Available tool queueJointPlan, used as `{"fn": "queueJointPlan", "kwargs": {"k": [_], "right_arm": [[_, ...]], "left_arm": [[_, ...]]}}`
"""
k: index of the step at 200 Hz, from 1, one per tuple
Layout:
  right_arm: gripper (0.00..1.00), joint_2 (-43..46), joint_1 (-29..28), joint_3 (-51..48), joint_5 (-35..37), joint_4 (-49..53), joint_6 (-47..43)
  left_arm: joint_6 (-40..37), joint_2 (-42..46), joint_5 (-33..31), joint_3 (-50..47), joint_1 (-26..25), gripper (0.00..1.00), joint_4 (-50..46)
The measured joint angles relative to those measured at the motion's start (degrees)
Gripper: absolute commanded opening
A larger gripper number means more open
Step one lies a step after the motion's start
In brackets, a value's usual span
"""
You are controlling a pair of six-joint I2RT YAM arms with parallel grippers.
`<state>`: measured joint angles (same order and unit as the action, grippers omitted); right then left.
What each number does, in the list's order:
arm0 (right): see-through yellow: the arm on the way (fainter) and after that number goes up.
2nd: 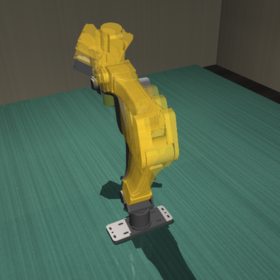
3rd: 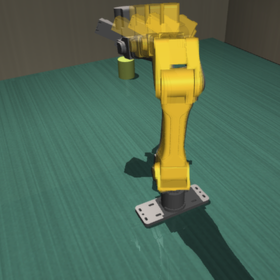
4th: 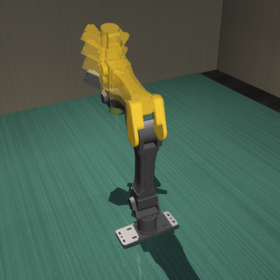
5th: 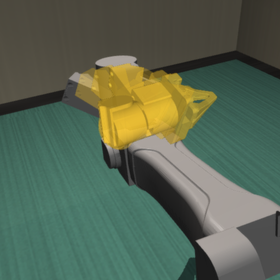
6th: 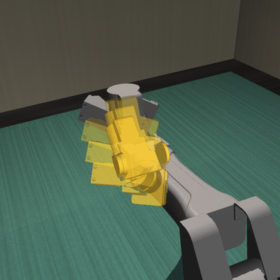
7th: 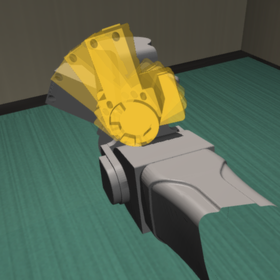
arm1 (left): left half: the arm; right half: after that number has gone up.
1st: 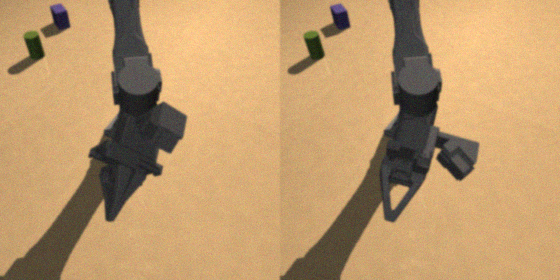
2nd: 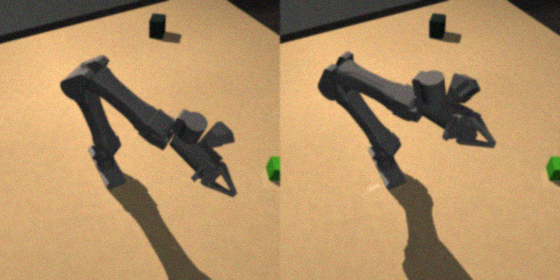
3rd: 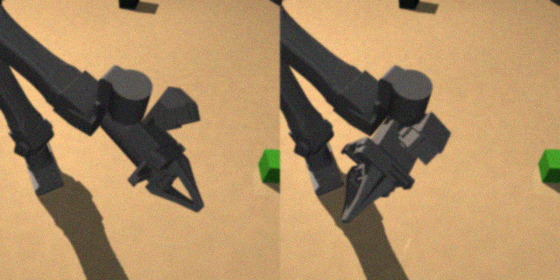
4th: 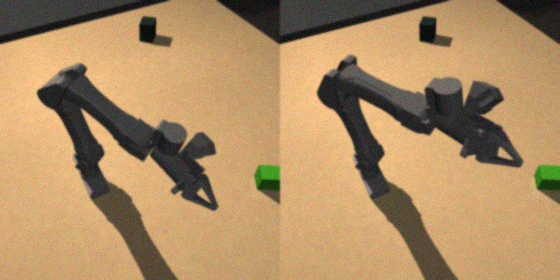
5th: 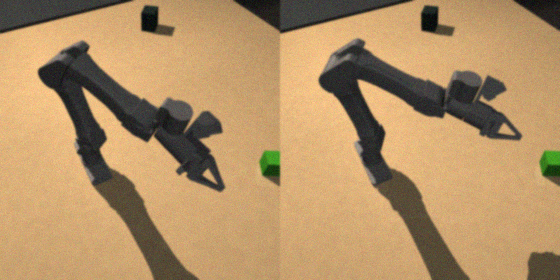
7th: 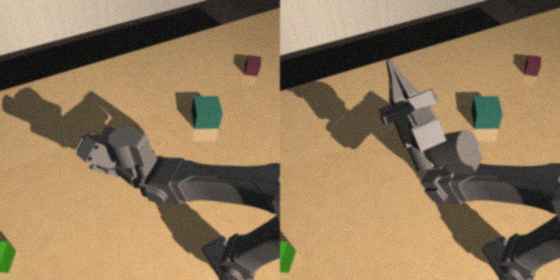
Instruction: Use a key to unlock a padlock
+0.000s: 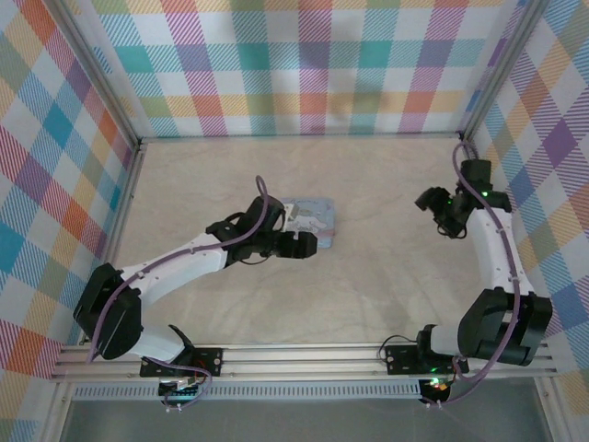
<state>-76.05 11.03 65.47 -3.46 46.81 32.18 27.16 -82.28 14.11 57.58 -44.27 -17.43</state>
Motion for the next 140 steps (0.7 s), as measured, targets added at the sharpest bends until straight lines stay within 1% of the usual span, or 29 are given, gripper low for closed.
{"fn": "queueJointPlan", "kwargs": {"k": [27,51,72,103,127,140], "right_arm": [[0.67,-2.5,4.0,-0.3,2.0,0.7,-0.1],[0.63,-7.9,4.8,-0.7,3.7,-1.5,0.2],[0.60,-13.7,5.1,-0.6,4.8,-3.8,0.3],[0.60,-21.8,5.3,1.3,6.5,-5.6,0.3],[0.65,-24.6,6.2,3.1,7.8,-6.5,-0.1],[0.65,-25.3,6.8,4.5,8.3,-6.7,-0.2]], "left_arm": [[-1.1,-3.0,0.8,0.2,-1.9,0.84,0.2],[-1.7,-5.4,1.7,1.1,-2.5,0.83,0.1],[-1.9,-5.7,2.3,1.8,-2.9,0.83,0.2],[-2.2,-5.7,2.4,2.5,-3.4,0.84,0.1],[-2.2,-5.5,2.0,2.5,-3.7,0.84,-0.4],[-2.1,-5.2,1.5,2.5,-4.0,0.84,-0.5]]}}
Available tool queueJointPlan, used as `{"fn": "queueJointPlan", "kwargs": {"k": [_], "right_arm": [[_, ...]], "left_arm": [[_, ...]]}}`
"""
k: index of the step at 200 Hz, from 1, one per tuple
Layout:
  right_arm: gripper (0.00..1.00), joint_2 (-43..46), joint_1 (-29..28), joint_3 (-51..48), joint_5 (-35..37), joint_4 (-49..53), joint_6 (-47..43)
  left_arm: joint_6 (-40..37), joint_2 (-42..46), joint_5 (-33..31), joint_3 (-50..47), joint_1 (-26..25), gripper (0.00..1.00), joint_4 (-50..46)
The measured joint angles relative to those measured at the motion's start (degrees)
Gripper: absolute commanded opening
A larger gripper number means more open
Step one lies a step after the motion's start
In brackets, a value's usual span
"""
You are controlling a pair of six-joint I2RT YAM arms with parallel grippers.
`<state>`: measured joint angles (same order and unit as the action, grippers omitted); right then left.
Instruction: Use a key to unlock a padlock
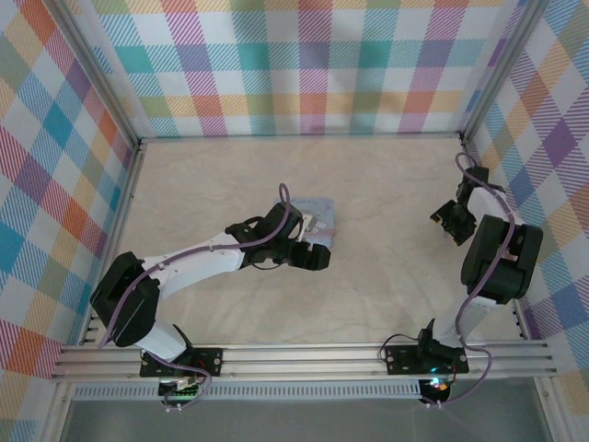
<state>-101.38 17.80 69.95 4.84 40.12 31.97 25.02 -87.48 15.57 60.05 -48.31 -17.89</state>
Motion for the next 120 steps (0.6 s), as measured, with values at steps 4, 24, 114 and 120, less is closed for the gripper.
{"fn": "queueJointPlan", "kwargs": {"k": [4,24,114,120], "right_arm": [[0.65,-0.2,0.2,0.4,0.1,-0.2,-0.1],[0.64,-1.8,1.1,2.4,0.2,-1.2,-1.1],[0.57,-8.8,1.7,4.7,-3.9,-4.6,-4.4],[0.56,-8.8,1.7,4.7,-4.1,-4.6,-4.4]], "left_arm": [[0.0,0.2,-0.1,0.0,-0.2,0.84,0.0],[0.0,0.7,-0.7,0.0,-1.0,0.84,0.2],[-0.9,1.8,-11.1,0.0,-6.3,0.86,4.1],[-0.9,1.8,-11.3,0.0,-6.3,0.86,4.1]]}}
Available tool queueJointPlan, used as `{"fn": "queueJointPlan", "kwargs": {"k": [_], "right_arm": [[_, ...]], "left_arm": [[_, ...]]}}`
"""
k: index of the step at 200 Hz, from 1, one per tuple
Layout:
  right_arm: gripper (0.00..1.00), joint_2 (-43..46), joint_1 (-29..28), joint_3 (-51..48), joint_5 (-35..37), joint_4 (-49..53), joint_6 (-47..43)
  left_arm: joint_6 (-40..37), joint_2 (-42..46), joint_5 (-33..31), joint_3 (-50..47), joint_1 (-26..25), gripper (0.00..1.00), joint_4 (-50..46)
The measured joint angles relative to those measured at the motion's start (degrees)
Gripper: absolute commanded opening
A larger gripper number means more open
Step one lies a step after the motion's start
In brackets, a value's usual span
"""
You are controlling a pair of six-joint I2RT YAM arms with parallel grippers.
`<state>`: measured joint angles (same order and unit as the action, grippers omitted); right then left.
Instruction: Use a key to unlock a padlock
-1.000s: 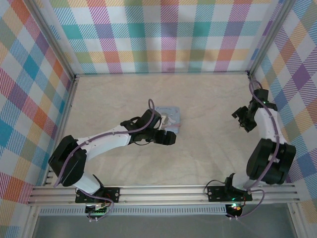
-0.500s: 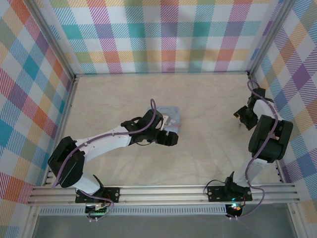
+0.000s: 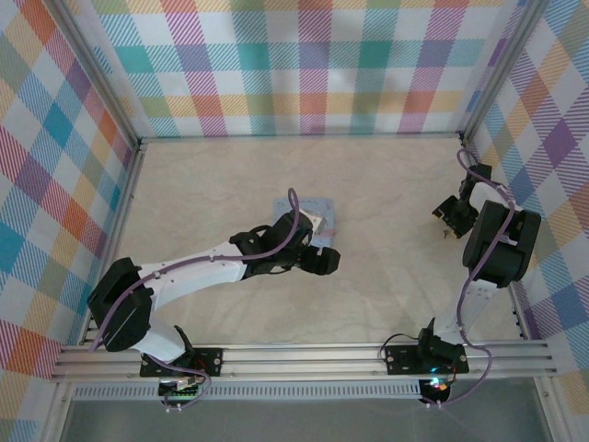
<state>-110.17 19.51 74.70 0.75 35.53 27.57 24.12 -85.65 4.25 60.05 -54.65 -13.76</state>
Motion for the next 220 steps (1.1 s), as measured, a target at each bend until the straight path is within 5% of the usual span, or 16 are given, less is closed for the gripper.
{"fn": "queueJointPlan", "kwargs": {"k": [123,172,220], "right_arm": [[0.53,-1.2,0.1,0.2,-0.1,0.3,-1.7],[0.18,-1.6,0.5,0.2,0.5,0.7,-3.0],[0.01,-1.1,0.8,-0.1,-0.2,-0.3,-2.7]], "left_arm": [[0.0,0.0,-1.1,0.0,0.0,0.85,0.2],[0.0,0.0,-1.4,0.0,0.0,0.85,0.2],[0.1,0.0,-1.4,0.0,0.0,0.85,0.3]]}}
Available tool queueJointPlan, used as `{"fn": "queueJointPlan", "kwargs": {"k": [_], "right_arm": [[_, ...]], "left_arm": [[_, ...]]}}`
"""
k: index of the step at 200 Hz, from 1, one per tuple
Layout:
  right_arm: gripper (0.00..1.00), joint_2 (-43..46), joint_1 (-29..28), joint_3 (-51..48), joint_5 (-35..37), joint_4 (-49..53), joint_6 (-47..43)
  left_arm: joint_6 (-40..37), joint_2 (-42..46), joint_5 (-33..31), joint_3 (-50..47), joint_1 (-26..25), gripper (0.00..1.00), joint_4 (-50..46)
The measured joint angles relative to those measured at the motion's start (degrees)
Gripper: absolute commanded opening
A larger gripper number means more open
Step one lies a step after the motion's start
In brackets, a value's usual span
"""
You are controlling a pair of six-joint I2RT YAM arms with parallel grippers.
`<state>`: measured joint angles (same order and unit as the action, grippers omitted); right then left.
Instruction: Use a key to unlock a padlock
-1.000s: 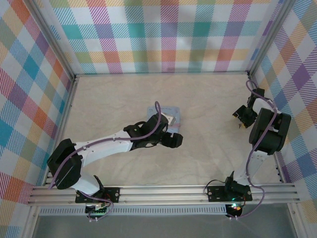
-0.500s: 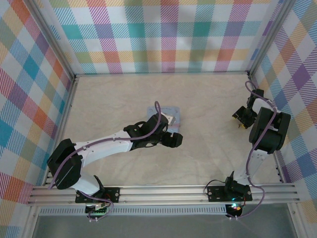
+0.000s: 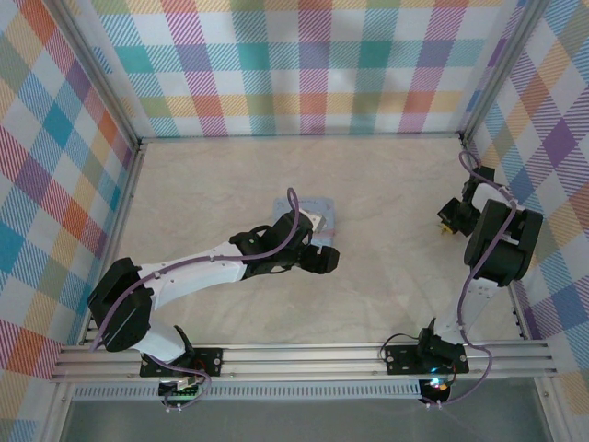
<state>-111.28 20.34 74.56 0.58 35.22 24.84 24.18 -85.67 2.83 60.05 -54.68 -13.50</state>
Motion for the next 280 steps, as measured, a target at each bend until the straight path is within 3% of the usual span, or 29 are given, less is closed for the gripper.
{"fn": "queueJointPlan", "kwargs": {"k": [48,103,130,163,194,225,280], "right_arm": [[0.00,3.5,0.0,-3.5,-2.9,-1.2,0.2],[0.00,16.0,-1.2,-5.6,-9.8,-1.5,2.2],[0.00,22.2,-5.8,-5.7,-13.5,-1.6,3.5],[0.00,28.8,-15.5,-5.7,-17.5,-1.6,5.5],[0.00,33.9,-23.5,-5.6,-21.1,-1.5,8.0],[0.00,37.8,-28.3,-4.8,-24.6,-1.1,11.2],[0.00,42.6,-33.9,-2.9,-29.6,-0.3,16.1]], "left_arm": [[0.3,0.0,-0.7,0.0,0.0,0.85,0.1],[1.1,1.0,-2.5,0.0,0.5,0.86,0.0],[1.5,3.1,-2.0,0.0,2.5,0.87,0.0],[1.7,5.3,0.8,1.8,9.1,0.86,0.1],[1.9,5.9,6.0,4.9,14.8,0.81,0.8],[2.5,6.1,15.5,6.4,19.6,0.71,4.1],[6.4,4.4,32.8,7.4,21.2,0.69,18.2]]}}
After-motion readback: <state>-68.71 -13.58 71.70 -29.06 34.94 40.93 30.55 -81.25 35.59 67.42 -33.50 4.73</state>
